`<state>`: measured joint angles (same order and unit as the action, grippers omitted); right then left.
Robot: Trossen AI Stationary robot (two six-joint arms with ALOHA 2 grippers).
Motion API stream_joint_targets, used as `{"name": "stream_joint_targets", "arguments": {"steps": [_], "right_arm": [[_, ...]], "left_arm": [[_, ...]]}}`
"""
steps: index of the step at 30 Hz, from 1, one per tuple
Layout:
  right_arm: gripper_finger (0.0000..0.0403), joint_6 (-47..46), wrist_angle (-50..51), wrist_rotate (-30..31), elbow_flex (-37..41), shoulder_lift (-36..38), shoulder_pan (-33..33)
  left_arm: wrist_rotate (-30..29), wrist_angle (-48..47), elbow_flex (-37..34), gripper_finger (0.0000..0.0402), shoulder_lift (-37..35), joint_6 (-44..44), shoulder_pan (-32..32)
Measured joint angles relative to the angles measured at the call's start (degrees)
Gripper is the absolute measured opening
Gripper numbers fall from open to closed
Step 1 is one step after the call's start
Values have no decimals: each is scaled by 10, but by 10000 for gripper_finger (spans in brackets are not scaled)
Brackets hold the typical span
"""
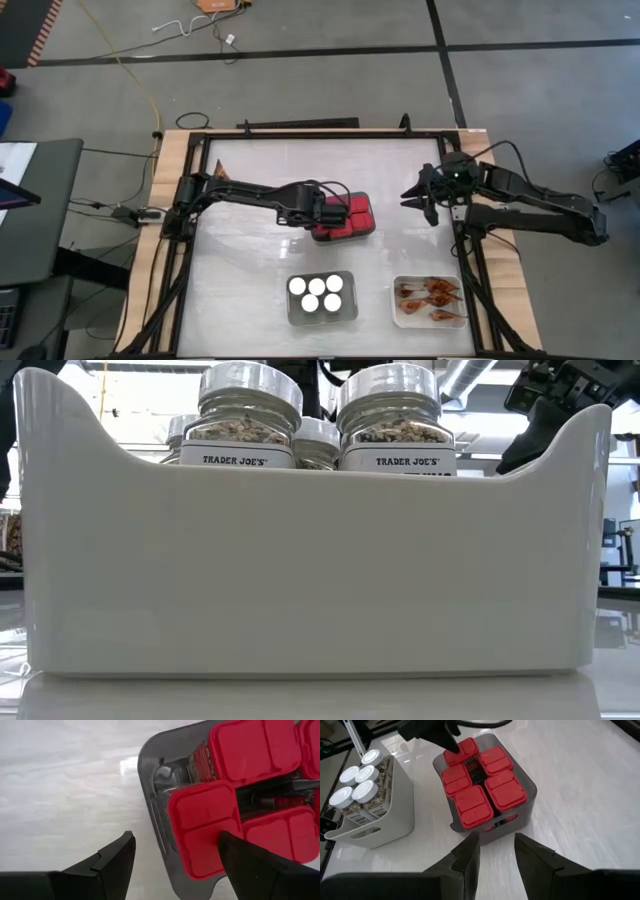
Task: Sort spices by type
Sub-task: Put the red seasoning can into the black bin
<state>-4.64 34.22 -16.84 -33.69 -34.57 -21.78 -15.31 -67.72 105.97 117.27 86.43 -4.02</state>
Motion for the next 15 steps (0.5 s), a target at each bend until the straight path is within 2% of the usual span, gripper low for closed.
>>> {"name": "stream_joint_targets", "arguments": {"steps": [15], "right_arm": [[149,1,0,0,0,0,0]], "left_arm": [[-12,-19,-3,272,-1,23,-2]]}}
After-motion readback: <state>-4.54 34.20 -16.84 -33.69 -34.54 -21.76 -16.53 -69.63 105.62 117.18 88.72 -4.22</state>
